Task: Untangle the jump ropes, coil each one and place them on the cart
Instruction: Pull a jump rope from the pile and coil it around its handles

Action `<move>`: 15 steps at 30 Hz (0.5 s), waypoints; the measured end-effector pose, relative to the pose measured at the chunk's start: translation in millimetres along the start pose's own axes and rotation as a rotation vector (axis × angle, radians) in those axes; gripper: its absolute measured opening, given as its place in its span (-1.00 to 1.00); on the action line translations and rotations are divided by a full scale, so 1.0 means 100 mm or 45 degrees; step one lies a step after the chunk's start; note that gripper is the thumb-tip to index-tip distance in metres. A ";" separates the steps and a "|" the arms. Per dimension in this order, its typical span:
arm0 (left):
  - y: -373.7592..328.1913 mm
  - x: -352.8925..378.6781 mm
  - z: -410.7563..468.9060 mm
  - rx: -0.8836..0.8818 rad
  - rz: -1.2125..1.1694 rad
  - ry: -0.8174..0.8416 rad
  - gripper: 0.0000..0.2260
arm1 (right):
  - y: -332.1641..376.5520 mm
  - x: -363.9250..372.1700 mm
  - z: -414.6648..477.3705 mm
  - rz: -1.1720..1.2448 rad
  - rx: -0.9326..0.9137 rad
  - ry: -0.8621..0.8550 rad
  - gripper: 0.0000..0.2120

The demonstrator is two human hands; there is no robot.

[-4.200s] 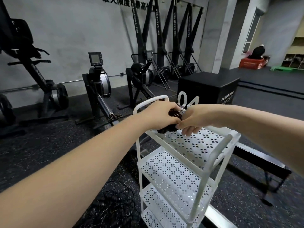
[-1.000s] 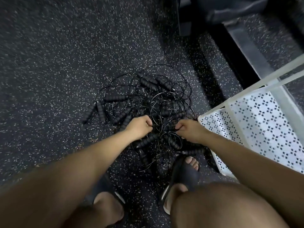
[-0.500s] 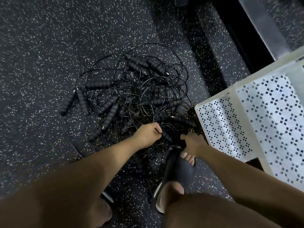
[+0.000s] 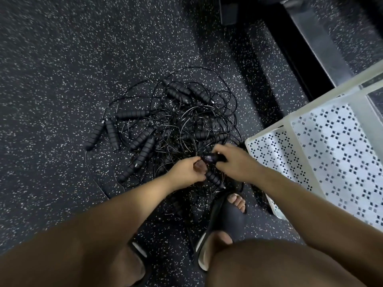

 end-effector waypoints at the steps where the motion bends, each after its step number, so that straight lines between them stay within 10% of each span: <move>1: -0.02 -0.09 -0.06 -0.001 0.001 -0.037 -0.82 | 0.13 -0.14 -0.04 0.013 -0.038 -0.035 -0.86; 15: -0.87 -1.36 -1.40 0.005 0.172 -0.257 -0.93 | 1.96 -1.55 -1.00 0.142 -0.265 -0.405 -0.91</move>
Point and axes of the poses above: each hand's wrist, its own z-axis towards the middle knuckle, its own x-axis out of the palm, y = z × x, the point moved 7 cm from there along z, towards the middle knuckle, and after that the axes turned 5 degrees about y, right-handed, at the moved point
